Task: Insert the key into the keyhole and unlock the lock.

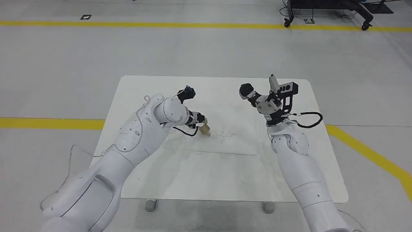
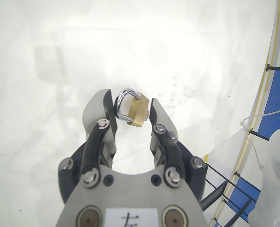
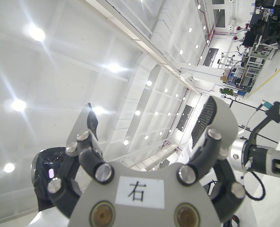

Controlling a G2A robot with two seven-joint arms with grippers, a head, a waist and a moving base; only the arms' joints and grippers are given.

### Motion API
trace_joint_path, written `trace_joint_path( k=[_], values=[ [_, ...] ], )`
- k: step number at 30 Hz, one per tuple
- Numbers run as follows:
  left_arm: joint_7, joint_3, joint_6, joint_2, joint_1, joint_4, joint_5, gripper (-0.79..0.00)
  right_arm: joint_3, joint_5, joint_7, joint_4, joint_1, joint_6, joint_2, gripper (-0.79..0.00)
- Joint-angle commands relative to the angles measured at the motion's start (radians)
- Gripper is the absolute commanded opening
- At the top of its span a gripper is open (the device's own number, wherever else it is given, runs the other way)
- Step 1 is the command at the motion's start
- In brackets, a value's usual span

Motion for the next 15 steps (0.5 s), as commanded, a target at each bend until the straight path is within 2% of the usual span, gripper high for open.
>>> trace_joint_path(
  k=[1,5,8,12,15],
  values=[
    [0.011,-0.011,0.003,0.0,-0.002,0.009,-0.006,0.0,0.0,0.0,0.0,0.0,0.0,0.0,0.0,0.0],
    [0.05,-0.047,-0.008,0.003,0.001,0.01,-0.033,0.0,0.0,0.0,0.0,0.0,0.0,0.0,0.0,0.0],
    [0.115,-0.09,-0.053,0.012,0.009,-0.01,-0.049,0.0,-0.015,-0.037,-0.032,-0.002,-0.011,-0.025,-0.003,0.0],
    [0.23,-0.179,-0.138,0.045,0.049,-0.072,-0.042,0.0,0.005,-0.019,-0.056,-0.015,-0.012,-0.1,-0.004,0.0],
    [0.374,-0.242,-0.127,0.079,0.102,-0.17,0.075,0.0,0.066,-0.01,-0.036,-0.066,-0.024,-0.181,0.006,0.0]
  ],
)
